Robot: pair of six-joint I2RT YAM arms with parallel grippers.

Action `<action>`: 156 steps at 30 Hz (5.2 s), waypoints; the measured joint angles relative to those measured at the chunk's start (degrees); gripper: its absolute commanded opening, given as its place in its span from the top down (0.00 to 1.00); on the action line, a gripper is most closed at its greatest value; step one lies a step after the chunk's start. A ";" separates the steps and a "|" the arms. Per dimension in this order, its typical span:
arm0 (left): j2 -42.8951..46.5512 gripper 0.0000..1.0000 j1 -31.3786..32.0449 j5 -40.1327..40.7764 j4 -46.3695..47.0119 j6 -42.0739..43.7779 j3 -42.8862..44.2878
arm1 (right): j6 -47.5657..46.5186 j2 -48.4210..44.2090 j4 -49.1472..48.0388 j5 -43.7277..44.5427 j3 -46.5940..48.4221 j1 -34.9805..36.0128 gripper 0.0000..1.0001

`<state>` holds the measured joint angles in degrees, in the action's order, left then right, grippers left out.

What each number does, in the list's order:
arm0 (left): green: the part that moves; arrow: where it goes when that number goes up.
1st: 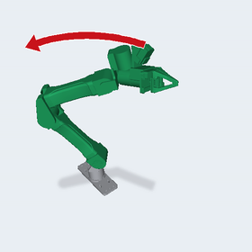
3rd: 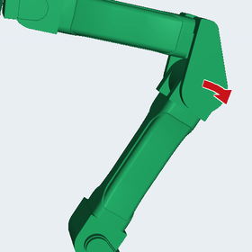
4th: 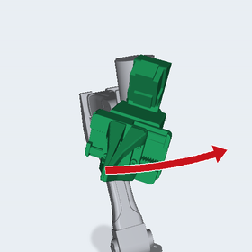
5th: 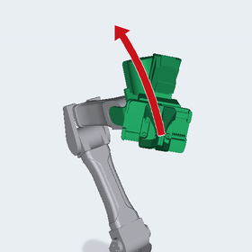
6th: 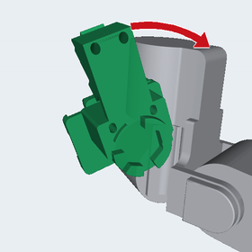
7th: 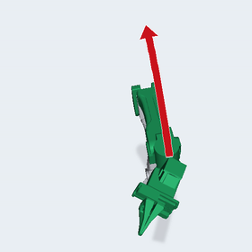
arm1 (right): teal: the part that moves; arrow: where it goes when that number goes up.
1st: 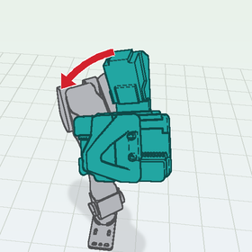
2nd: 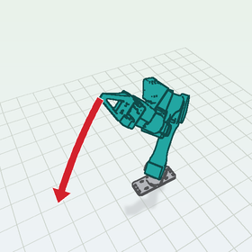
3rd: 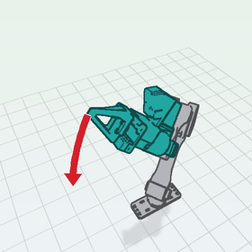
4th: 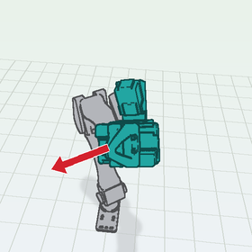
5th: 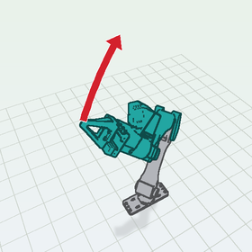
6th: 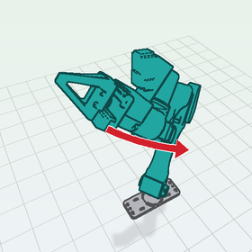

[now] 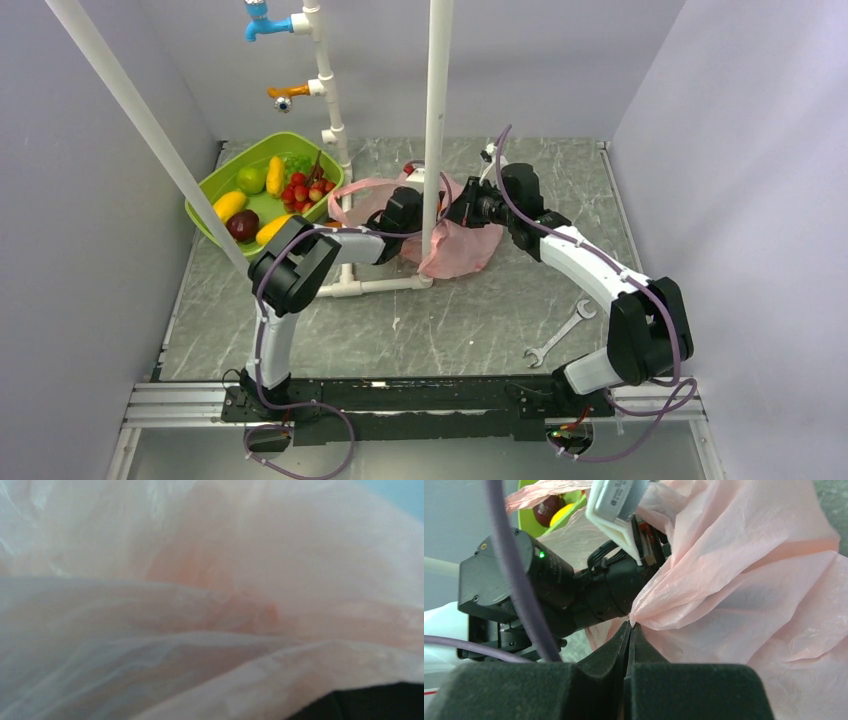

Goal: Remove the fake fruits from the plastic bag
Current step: Adjust the plastic bag at the center of the board, then take out the fake fruit from the plastic bag.

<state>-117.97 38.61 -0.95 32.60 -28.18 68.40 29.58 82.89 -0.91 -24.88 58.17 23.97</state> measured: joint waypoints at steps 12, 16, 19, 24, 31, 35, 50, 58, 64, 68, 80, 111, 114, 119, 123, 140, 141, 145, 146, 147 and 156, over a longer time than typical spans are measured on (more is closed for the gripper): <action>-1.84 0.62 -0.72 -3.56 -8.76 1.86 -0.87 | -2.10 -1.95 0.72 3.04 -2.34 0.02 1.00; -0.39 0.75 -2.67 -6.95 -12.72 3.19 -0.76 | -2.36 -2.12 0.42 4.39 -3.74 0.02 1.00; 1.62 0.79 -4.98 -10.32 -15.13 3.45 -0.81 | -2.47 -2.12 0.50 5.44 -4.50 0.00 1.00; 6.25 0.91 -8.74 -15.47 -17.40 3.41 -1.11 | -3.26 -2.05 0.46 6.78 -4.50 0.02 1.00; 12.02 0.91 -10.34 -19.65 -19.41 3.67 -1.66 | -5.01 -1.92 -0.07 6.47 -4.50 0.02 1.00; 14.99 0.89 -10.80 -20.22 -20.41 4.61 -3.45 | -7.32 -1.14 -3.67 4.09 -4.79 0.00 1.00; 21.31 0.84 -13.88 -18.16 -25.49 3.23 -4.72 | 2.51 28.98 -13.94 -14.99 31.32 -3.06 1.00; 25.24 0.82 -14.60 -17.14 -26.38 2.97 -5.55 | 12.04 25.40 -25.92 -25.70 21.24 -2.12 1.00; 23.91 0.72 -14.58 -17.22 -26.23 1.88 -6.47 | 10.93 24.11 -25.00 -26.03 9.29 -4.85 1.00; 23.10 0.62 -14.58 -17.03 -27.36 2.34 -7.58 | 10.27 23.89 -22.56 -24.57 6.84 -5.33 1.00; 18.18 0.37 -14.27 -10.10 -28.61 6.69 -3.21 | 8.96 19.74 -21.77 -23.43 6.67 -5.03 1.00; 2.21 0.55 -10.67 7.45 -42.86 18.36 13.97 | 8.94 19.74 -21.38 -23.39 6.67 -5.03 1.00; 2.21 0.66 -10.69 6.25 -43.63 18.49 14.19 | 8.72 19.71 -21.00 -23.12 6.67 -5.03 1.00; 3.19 0.80 -10.88 2.73 -44.68 18.21 13.68 | 7.69 19.37 -18.32 -21.44 6.67 -5.03 1.00; 7.04 0.82 -10.86 -0.76 -45.99 17.73 11.61 | 6.99 18.60 -16.79 -19.76 6.67 -5.03 1.00; 30.45 0.85 -13.60 -9.73 -47.34 14.38 0.66 | 1.99 13.51 -8.90 -10.91 5.20 -5.03 1.00; 31.74 0.86 -14.03 -9.49 -48.00 14.49 0.52 | 1.62 13.00 -8.63 -10.27 4.83 -5.03 1.00; 36.89 0.85 -15.74 -5.11 -49.92 15.47 0.66 | 0.79 12.35 -8.39 -8.96 3.80 -5.03 1.00; 38.10 0.86 -16.24 -3.23 -50.47 15.69 0.92 | 0.76 12.35 -8.35 -8.79 3.67 -5.03 1.00; 39.01 0.90 -16.76 -1.03 -51.06 16.11 1.40 | 0.72 12.35 -8.37 -8.63 3.45 -5.03 1.00; 39.71 1.00 -19.78 26.21 -51.71 20.90 4.70 | 0.74 12.35 -8.59 -8.61 1.64 -5.03 1.00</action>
<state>-78.26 18.83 25.26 -19.11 -7.29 73.10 30.33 95.24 -9.50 -33.50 59.81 18.94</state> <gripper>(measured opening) 0.741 0.007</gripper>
